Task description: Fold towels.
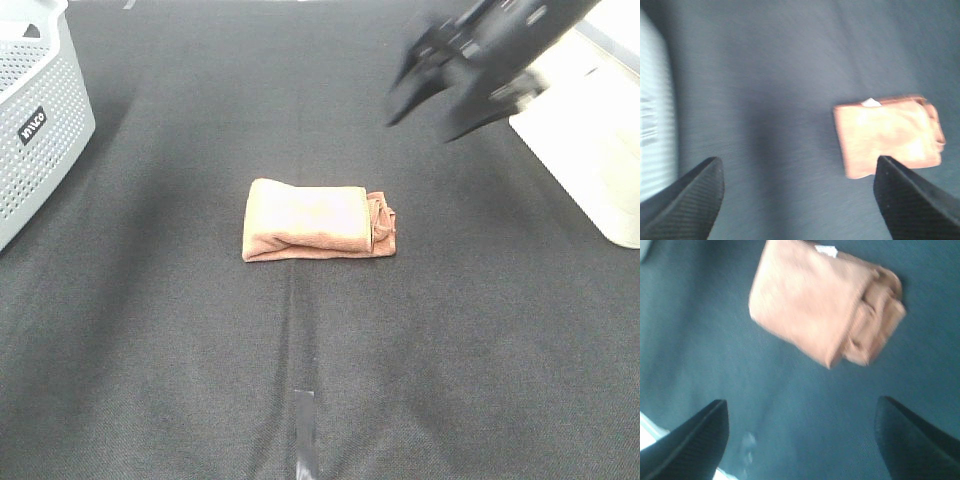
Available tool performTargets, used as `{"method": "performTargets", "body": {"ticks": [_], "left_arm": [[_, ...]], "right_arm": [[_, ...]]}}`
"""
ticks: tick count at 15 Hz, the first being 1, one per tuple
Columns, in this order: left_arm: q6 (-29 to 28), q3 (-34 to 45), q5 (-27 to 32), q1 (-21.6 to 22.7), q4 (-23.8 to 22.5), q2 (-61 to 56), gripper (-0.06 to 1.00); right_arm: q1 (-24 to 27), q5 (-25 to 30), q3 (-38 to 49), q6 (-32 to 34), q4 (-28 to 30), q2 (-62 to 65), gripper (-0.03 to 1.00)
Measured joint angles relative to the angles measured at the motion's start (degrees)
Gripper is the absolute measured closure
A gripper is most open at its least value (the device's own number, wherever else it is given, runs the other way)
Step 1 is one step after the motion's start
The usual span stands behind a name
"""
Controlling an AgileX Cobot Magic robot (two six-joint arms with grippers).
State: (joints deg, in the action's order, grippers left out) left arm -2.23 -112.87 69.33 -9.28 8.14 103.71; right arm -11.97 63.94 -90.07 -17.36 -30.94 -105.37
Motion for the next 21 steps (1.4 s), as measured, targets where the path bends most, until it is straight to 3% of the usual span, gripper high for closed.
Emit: {"method": "performTargets", "body": {"ticks": [3, 5, 7, 8, 11, 17, 20, 21], "left_arm": [[-0.3, 12.7, -0.1, 0.0, -3.1, -12.6, 0.17], [-0.3, 26.4, 0.1, 0.0, -3.6, -24.2, 0.17], [-0.3, 39.1, 0.2, 0.0, -4.4, -36.0, 0.17], [-0.3, 48.6, 0.2, 0.0, -4.5, -46.2, 0.17], [-0.3, 62.5, 0.4, 0.0, -4.5, -66.4, 0.17], [1.0, 77.1, 0.5, 0.0, -4.4, -100.0, 0.17], [3.7, 79.8, -0.1, 0.0, -3.4, -103.8, 0.17], [6.5, 81.7, -1.7, 0.0, -1.4, -104.0, 0.17]], "right_arm": [[0.0, 4.6, 0.6, 5.4, 8.7, 8.5, 0.21], [0.0, 5.0, 5.2, 7.8, 12.5, 16.2, 0.21], [0.0, 5.2, 13.0, 9.3, 14.3, 24.8, 0.21], [0.0, 5.3, 20.9, 9.7, 15.0, 32.6, 0.21], [0.0, 5.1, 35.3, 10.3, 15.4, 48.3, 0.21], [0.0, 4.4, 51.8, 10.4, 21.8, 82.3, 0.21], [0.0, 2.8, 54.9, 10.4, 23.1, 90.4, 0.21], [0.0, -2.2, 58.6, 10.3, 22.9, 97.3, 0.21]]}}
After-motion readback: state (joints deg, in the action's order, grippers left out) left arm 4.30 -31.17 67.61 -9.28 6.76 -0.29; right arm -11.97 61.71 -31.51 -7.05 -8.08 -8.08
